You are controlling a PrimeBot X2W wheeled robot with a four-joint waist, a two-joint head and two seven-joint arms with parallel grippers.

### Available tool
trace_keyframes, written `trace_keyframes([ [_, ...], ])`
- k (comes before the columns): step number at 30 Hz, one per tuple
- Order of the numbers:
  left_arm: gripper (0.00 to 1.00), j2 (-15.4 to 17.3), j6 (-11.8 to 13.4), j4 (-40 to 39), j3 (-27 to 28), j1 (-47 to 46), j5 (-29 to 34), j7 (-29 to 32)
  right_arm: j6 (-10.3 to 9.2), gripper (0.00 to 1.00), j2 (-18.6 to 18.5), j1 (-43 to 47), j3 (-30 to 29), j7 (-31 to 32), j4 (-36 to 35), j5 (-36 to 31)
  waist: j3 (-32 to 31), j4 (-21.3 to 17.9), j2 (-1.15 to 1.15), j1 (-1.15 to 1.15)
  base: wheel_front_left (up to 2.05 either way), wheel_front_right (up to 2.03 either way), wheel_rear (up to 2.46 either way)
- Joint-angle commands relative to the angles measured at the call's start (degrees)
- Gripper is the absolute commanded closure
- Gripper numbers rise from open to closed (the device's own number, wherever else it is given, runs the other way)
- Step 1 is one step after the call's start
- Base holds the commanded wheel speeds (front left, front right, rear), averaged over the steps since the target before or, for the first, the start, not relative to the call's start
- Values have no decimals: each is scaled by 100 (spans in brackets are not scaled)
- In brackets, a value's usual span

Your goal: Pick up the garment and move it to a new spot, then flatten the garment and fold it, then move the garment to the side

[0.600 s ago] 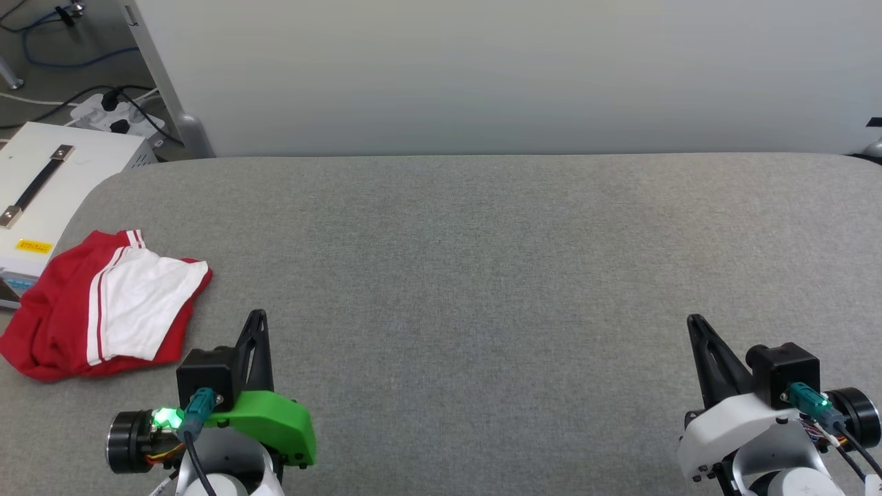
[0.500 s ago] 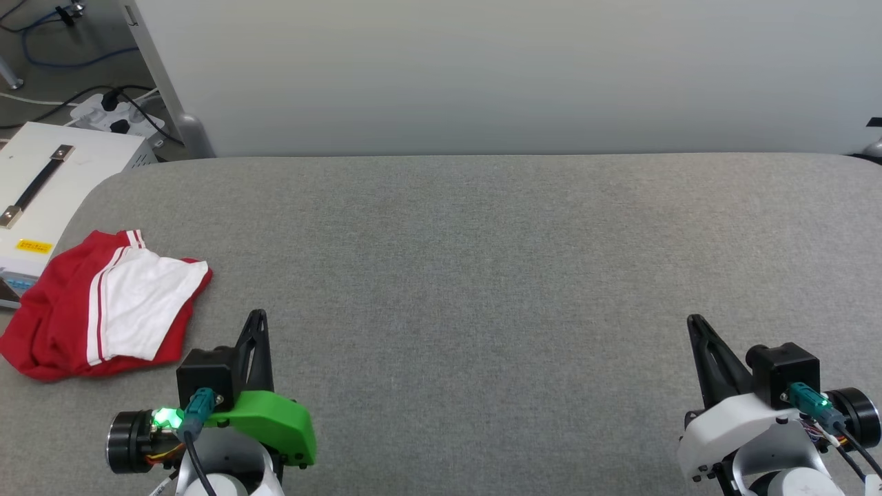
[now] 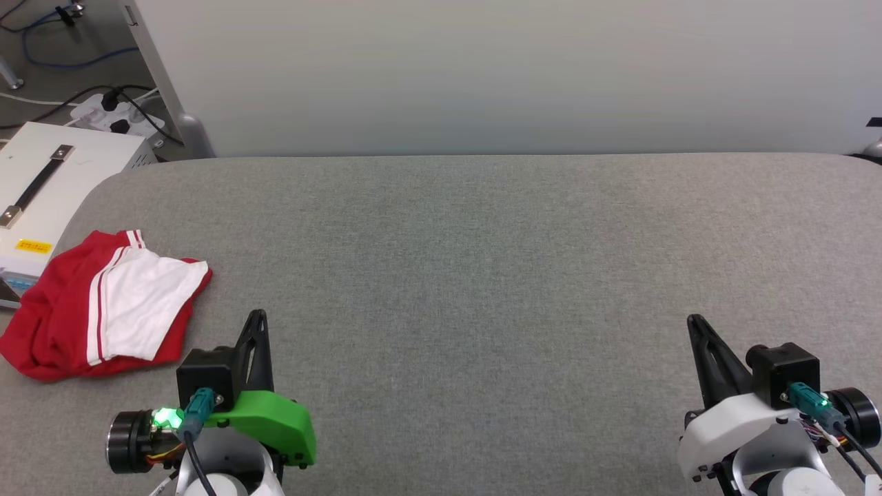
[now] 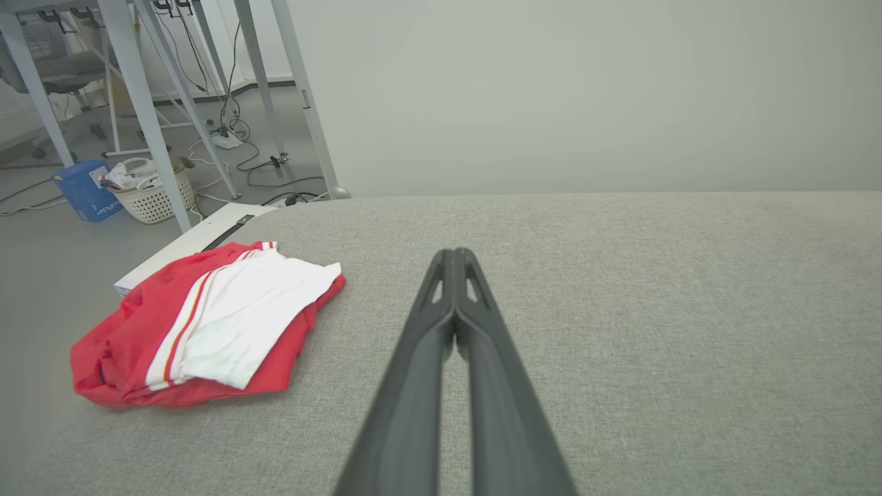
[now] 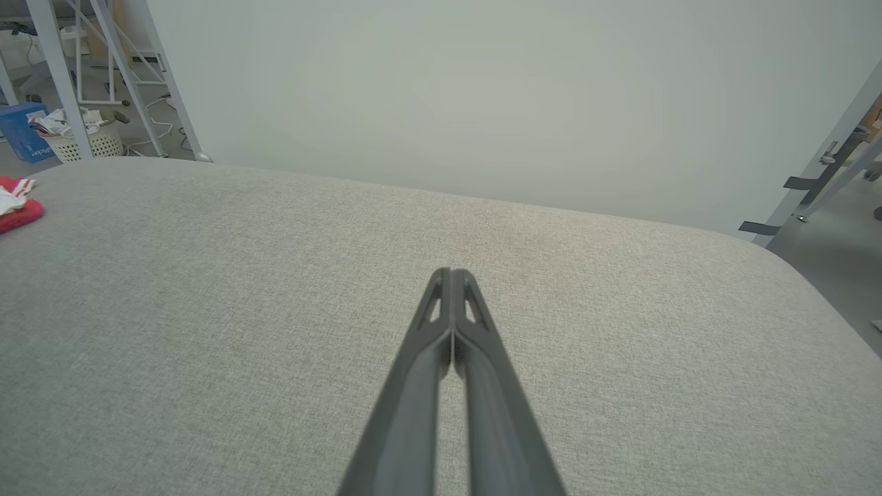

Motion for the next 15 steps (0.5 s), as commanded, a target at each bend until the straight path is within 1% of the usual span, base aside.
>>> trace_keyframes([
  [1, 0, 0, 0, 0, 1, 0, -1, -1, 0, 0, 0, 0, 0, -1, 0, 0, 0, 0, 0, 0, 0, 0, 0],
  [15, 0, -1, 65, -41, -44, -16, -25, -124, 0, 0, 5, -33, -38, -123, -48, 167, 25, -3, 0, 0, 0, 0, 0],
])
